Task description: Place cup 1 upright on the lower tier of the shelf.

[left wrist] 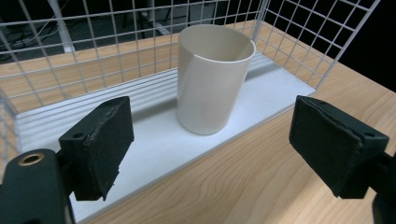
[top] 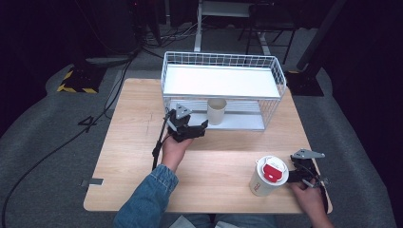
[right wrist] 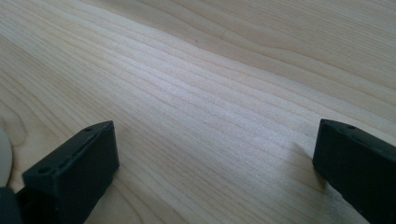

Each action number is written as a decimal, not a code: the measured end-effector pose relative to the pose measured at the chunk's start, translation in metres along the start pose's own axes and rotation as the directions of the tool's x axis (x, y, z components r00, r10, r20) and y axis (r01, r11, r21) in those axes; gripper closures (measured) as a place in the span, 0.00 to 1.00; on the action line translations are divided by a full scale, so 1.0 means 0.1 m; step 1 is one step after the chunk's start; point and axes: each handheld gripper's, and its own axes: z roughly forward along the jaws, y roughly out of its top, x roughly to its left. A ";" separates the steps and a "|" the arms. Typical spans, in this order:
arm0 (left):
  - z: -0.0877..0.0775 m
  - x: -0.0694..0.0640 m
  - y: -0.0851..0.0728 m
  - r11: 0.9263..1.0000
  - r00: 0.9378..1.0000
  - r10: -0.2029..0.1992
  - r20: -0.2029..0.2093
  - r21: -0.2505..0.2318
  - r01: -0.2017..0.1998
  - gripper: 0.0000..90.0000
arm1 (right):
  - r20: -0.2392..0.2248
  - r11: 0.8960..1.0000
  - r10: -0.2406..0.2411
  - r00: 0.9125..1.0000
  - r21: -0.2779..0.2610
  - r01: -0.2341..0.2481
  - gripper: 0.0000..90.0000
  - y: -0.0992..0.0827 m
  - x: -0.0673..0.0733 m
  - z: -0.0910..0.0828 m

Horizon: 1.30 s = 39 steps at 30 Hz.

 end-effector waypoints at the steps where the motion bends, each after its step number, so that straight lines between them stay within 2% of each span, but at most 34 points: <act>1: -0.04 0.01 -0.01 1.000 1.000 0.001 -0.003 -0.003 -0.001 0.16 | 0.000 1.000 0.000 1.000 0.000 0.000 0.00 0.00 0.00 0.00; 6: -0.20 0.06 -0.04 1.000 1.000 -0.003 -0.007 0.007 0.003 0.16 | -0.005 1.000 -0.001 1.000 0.000 0.001 0.00 0.01 0.00 0.01; 13: -0.43 0.13 -0.11 1.000 1.000 0.018 -0.017 0.008 -0.018 0.16 | -0.005 1.000 0.000 1.000 0.000 0.000 0.00 0.01 0.00 0.01; 21: -0.68 0.13 -0.20 0.999 0.999 0.035 -0.012 0.007 -0.035 0.16 | -0.005 1.000 0.000 1.000 0.000 0.000 0.00 0.01 0.00 0.01; 24: -0.77 0.15 -0.26 1.000 1.000 0.024 -0.005 0.002 -0.024 0.16 | -0.005 1.000 0.000 1.000 0.000 0.000 0.00 0.01 0.00 0.01; 27: -0.85 0.17 -0.32 1.000 1.000 0.005 0.003 0.014 -0.005 0.16 | -0.005 1.000 -0.001 1.000 0.000 0.001 0.00 0.01 0.00 0.01; 32: -0.94 0.20 -0.38 1.000 1.000 0.002 0.000 0.031 -0.002 0.16 | -0.005 1.000 -0.001 1.000 0.000 0.001 0.00 0.01 0.00 0.01; 35: -1.03 0.23 -0.43 0.999 1.000 0.025 -0.001 0.048 -0.024 0.16 | -0.005 1.000 0.000 1.000 0.000 0.000 0.00 0.01 0.00 0.01; 39: -1.10 0.26 -0.49 0.997 0.999 0.032 -0.005 0.064 -0.031 0.16 | -0.005 1.000 0.000 1.000 0.000 0.000 0.00 0.01 0.00 0.01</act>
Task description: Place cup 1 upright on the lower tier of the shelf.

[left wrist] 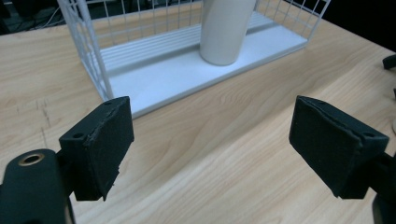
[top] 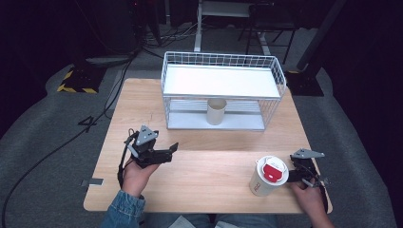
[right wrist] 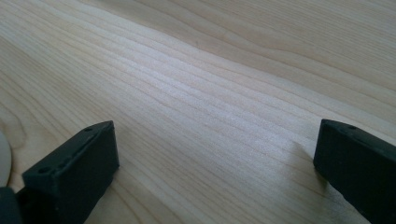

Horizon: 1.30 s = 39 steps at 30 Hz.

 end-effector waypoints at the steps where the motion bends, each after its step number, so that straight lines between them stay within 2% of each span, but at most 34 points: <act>1: -0.02 0.01 -0.03 1.000 1.000 -0.002 -0.001 0.002 0.002 0.16 | 0.000 1.000 0.000 1.000 0.000 0.000 0.00 0.00 0.00 0.00; 4: -0.07 0.10 -0.17 1.000 1.000 -0.005 -0.004 0.025 0.005 0.16 | 0.001 1.000 0.000 1.000 0.001 0.000 0.00 0.00 0.00 0.00; 5: -0.07 0.10 -0.17 1.000 1.000 -0.005 -0.004 0.025 0.005 0.16 | 0.001 1.000 0.000 1.000 0.001 0.000 0.00 0.00 0.00 0.00; 8: -0.10 0.20 -0.33 0.998 1.000 -0.019 -0.011 0.065 0.020 0.16 | 0.001 1.000 0.000 1.000 0.001 0.000 0.00 0.00 0.00 0.00; 12: -0.14 0.26 -0.43 0.996 0.999 -0.031 -0.011 0.086 0.032 0.16 | 0.001 1.000 0.000 1.000 0.001 0.000 0.00 0.00 0.00 0.00; 15: -0.15 0.31 -0.54 0.991 0.999 -0.029 -0.036 0.126 0.033 0.16 | 0.001 1.000 0.000 1.000 0.002 0.000 0.00 0.00 0.00 0.00; 16: -0.15 0.31 -0.54 0.991 0.999 -0.029 -0.036 0.126 0.033 0.16 | 0.001 1.000 0.000 1.000 0.002 0.000 0.00 0.00 0.00 0.00; 17: -0.15 0.33 -0.60 0.988 0.999 -0.026 -0.046 0.153 0.033 0.16 | 0.001 1.000 0.000 1.000 0.002 0.000 0.00 0.00 0.00 0.00; 18: -0.15 0.33 -0.60 0.988 0.999 -0.026 -0.046 0.153 0.033 0.16 | 0.001 1.000 0.000 1.000 0.002 0.000 0.00 0.00 0.00 0.00; 19: -0.14 0.34 -0.62 0.986 0.998 -0.027 -0.053 0.164 0.035 0.16 | 0.001 1.000 0.000 1.000 0.002 0.000 0.00 0.00 0.00 0.00; 20: -0.13 0.37 -0.68 0.981 0.998 -0.028 -0.059 0.191 0.039 0.16 | 0.002 1.000 0.000 1.000 0.002 0.000 0.00 0.00 0.00 0.00; 21: -0.13 0.37 -0.68 0.981 0.998 -0.028 -0.059 0.191 0.039 0.16 | 0.002 1.000 0.000 1.000 0.002 -0.001 0.00 0.00 0.00 0.00; 22: -0.10 0.40 -0.74 0.974 0.997 -0.038 -0.064 0.220 0.051 0.16 | 0.002 1.000 0.000 1.000 0.001 0.000 0.00 0.00 0.00 0.00; 24: -0.09 0.41 -0.76 0.972 0.997 -0.032 -0.070 0.232 0.047 0.16 | 0.003 1.000 0.001 1.000 0.001 -0.001 0.00 0.00 0.00 0.00; 27: -0.03 0.41 -0.83 0.961 0.996 -0.029 -0.089 0.271 0.052 0.16 | 0.004 1.000 0.001 1.000 0.001 -0.001 0.00 0.00 0.00 0.00; 28: 0.00 0.41 -0.85 0.955 0.995 -0.006 -0.101 0.294 0.035 0.16 | 0.004 1.000 0.001 1.000 0.001 -0.001 0.00 0.00 0.00 0.00; 30: 0.03 0.40 -0.88 0.948 0.994 0.006 -0.107 0.316 0.029 0.16 | 0.005 1.000 0.001 1.000 0.001 -0.001 0.00 0.00 0.00 0.00; 31: 0.03 0.40 -0.88 0.948 0.994 0.006 -0.107 0.316 0.029 0.16 | 0.005 1.000 0.001 1.000 0.001 -0.001 0.00 0.00 0.00 0.00; 33: 0.08 0.39 -0.93 0.944 0.994 0.022 -0.106 0.330 0.014 0.15 | 0.004 1.000 0.001 1.000 0.001 -0.001 0.00 0.00 0.00 0.00; 35: 0.08 0.39 -0.93 0.944 0.994 0.021 -0.104 0.329 0.015 0.14 | 0.005 1.000 0.002 1.000 0.001 -0.002 0.00 0.00 0.00 0.00; 36: 0.08 0.40 -0.95 0.948 0.994 0.026 -0.104 0.317 0.008 0.13 | 0.005 1.000 0.003 1.000 0.000 -0.003 0.01 0.00 0.00 -0.01; 37: 0.08 0.40 -0.95 0.948 0.994 0.026 -0.104 0.317 0.008 0.11 | 0.005 1.000 0.003 1.000 0.000 -0.003 0.01 0.00 0.00 -0.01; 38: 0.08 0.41 -0.98 0.956 0.995 0.038 -0.090 0.293 -0.010 0.10 | 0.007 1.000 -0.002 1.000 0.000 0.002 0.04 0.00 0.00 -0.02; 39: 0.08 0.41 -0.98 0.956 0.995 0.038 -0.090 0.293 -0.010 0.09 | 0.007 1.000 -0.002 1.000 0.000 0.002 0.04 0.00 0.00 -0.02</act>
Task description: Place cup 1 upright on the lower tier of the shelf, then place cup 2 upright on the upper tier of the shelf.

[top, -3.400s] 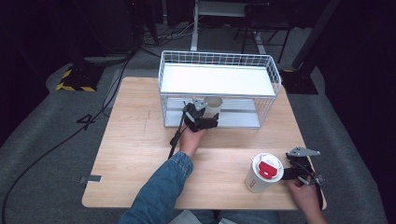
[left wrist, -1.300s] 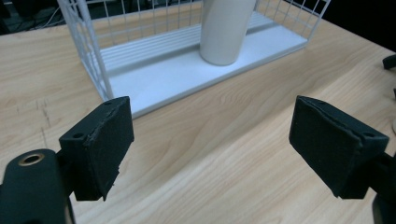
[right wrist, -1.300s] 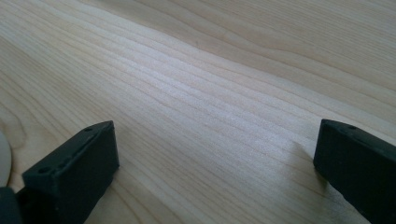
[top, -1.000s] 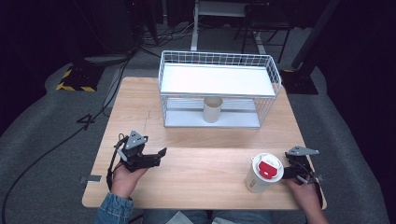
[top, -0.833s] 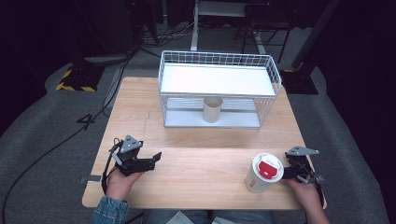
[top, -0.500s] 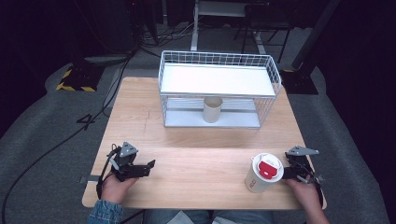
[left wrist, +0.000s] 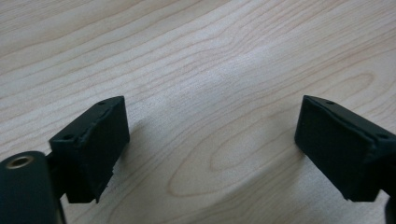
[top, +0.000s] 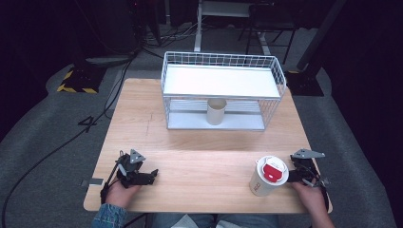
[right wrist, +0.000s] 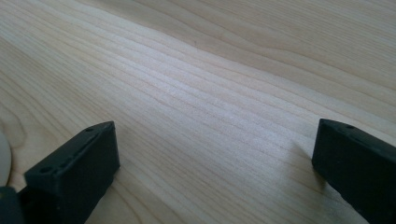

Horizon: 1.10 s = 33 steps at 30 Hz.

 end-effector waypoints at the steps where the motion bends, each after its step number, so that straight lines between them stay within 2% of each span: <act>1: 0.00 0.00 -0.01 1.000 1.000 -0.004 0.009 -0.004 0.004 0.09 | -0.005 1.000 -0.004 1.000 -0.002 0.004 0.07 0.00 0.00 -0.01; 5: 0.00 0.00 -0.01 1.000 1.000 -0.001 0.009 -0.004 0.001 0.09 | -0.017 0.999 -0.010 1.000 -0.035 0.010 0.08 0.00 0.01 -0.10; 13: 0.00 0.00 -0.01 1.000 1.000 -0.001 0.010 -0.004 0.001 0.09 | -0.029 0.999 -0.013 0.999 -0.044 0.012 0.09 -0.02 0.02 -0.22; 22: -0.01 0.00 -0.01 1.000 1.000 0.000 0.009 -0.003 0.000 0.09 | -0.031 0.998 -0.018 0.999 -0.063 0.016 0.10 -0.05 0.04 -0.47; 33: 0.00 -0.01 -0.01 1.000 1.000 -0.010 0.007 -0.003 0.010 0.09 | -0.052 0.996 -0.028 0.998 -0.091 0.024 0.10 -0.08 0.14 -0.71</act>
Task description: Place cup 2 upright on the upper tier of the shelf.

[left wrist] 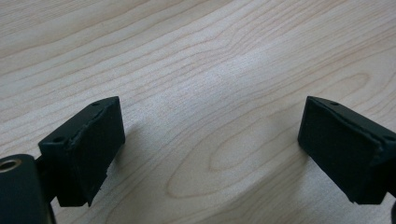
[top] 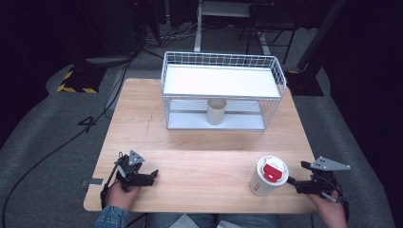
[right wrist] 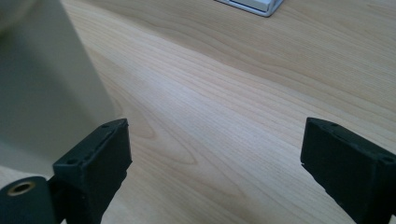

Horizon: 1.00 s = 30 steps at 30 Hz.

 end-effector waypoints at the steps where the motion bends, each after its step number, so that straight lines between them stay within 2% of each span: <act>1: 0.00 0.00 0.00 1.000 1.000 0.000 0.000 0.000 0.000 0.09 | 0.000 1.000 0.000 1.000 0.000 0.000 0.10 0.00 0.00 0.00; 17: 0.00 0.00 0.00 1.000 1.000 0.001 -0.005 -0.003 -0.001 0.09 | -0.079 0.999 -0.040 0.996 -0.023 0.038 0.10 0.04 0.33 -0.35; 24: 0.00 0.00 0.00 1.000 1.000 -0.001 -0.004 -0.001 0.001 0.08 | -0.124 0.997 -0.062 0.990 -0.056 0.056 0.10 0.06 0.48 -0.43; 30: 0.00 0.00 0.00 1.000 1.000 -0.003 -0.004 -0.001 0.003 0.08 | -0.162 0.995 -0.075 0.984 -0.076 0.063 0.10 0.10 0.58 -0.41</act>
